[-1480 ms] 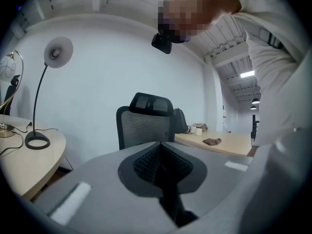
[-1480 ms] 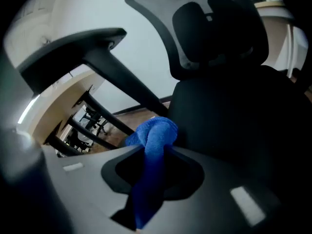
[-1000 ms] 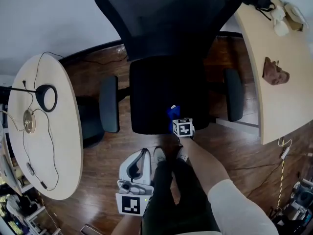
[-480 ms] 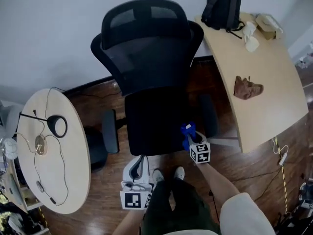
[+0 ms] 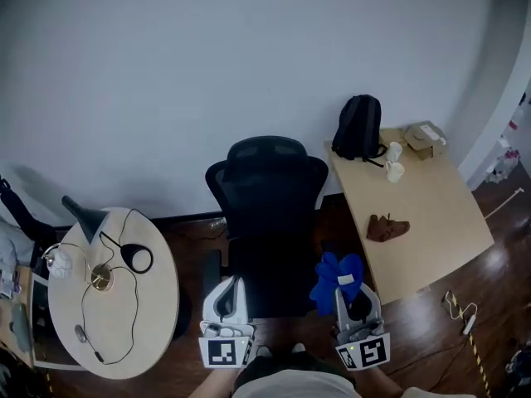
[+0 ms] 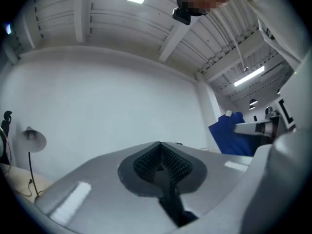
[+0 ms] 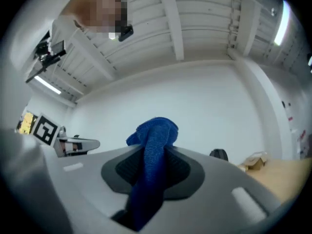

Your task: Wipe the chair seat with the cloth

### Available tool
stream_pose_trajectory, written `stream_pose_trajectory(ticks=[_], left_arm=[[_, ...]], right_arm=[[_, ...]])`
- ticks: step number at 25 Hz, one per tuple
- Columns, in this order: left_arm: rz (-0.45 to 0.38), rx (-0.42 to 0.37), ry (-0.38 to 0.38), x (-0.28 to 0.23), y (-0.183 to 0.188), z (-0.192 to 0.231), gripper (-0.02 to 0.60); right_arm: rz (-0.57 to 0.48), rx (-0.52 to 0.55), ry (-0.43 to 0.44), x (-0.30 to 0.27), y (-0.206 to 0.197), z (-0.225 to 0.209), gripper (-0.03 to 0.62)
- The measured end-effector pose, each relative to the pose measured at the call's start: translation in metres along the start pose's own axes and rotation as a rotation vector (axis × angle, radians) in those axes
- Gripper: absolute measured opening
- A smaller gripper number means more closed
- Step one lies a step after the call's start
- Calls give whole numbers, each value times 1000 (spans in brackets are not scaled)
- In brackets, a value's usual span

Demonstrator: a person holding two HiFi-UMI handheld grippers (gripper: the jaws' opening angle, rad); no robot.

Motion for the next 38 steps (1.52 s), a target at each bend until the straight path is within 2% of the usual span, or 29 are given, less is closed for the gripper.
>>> stream_pose_trajectory(ticks=[2,4,5,8,9,11,13,16,17,19,20,22,23,25,27,30,33,36,38], left_arm=[[-11,-4,4,15,17,0,31],[-91,1,3,19,28,-1,29],[-91,-1,-4,23,31,-1,29],[-32,-14,-44,37,44,-1,29],[0,-23,-53,42,47,-1,29],[127,-38,-63,59,48,-8,29],[157,-43,-60,86,54,-18,29],[129,-49,-48,130,68,-35,29],[89,-50,-39,144,73,-42,29],[-48,-41,-12,168,88,-55,29],[-82,-36,-2,181,95,-62,29],[-85,-28,8,213,105,-83,29],[-57,-33,5,232,109,-97,29],[53,-56,-8,267,112,-123,29],[85,-54,-17,295,120,-143,29],[77,-52,-30,325,140,-162,29],[-6,-41,-24,342,157,-165,29],[29,-64,-42,366,155,-159,29],[-15,-59,-39,374,165,-157,29]], right_arm=[[-11,67,11,12,22,13,96],[-2,82,11,17,29,19,96],[6,76,7,18,30,22,97],[17,59,-6,26,38,36,97],[15,61,-5,31,44,41,97],[15,52,-1,47,55,48,97],[22,44,-3,72,64,58,97],[5,37,10,110,84,73,97],[-7,38,24,123,93,77,97],[-24,24,49,147,106,84,98],[-26,5,58,160,112,87,98],[-25,-22,74,190,126,94,98],[-27,-22,80,208,135,98,99],[-36,-18,84,240,150,104,99],[-40,-34,82,265,163,110,98],[-45,-45,92,294,186,119,100],[-50,-47,99,311,200,131,100],[-48,-42,98,324,204,154,98],[-10,-49,95,329,206,163,98]])
Point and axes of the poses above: the fingertips, and each gripper's own axes: x backward along the fingers, z to its left, y out of its top, the point moved 7 cm from there along x, backward along the fingers, and after that the axes turned 5 degrees about y, right-handed, at the moved point
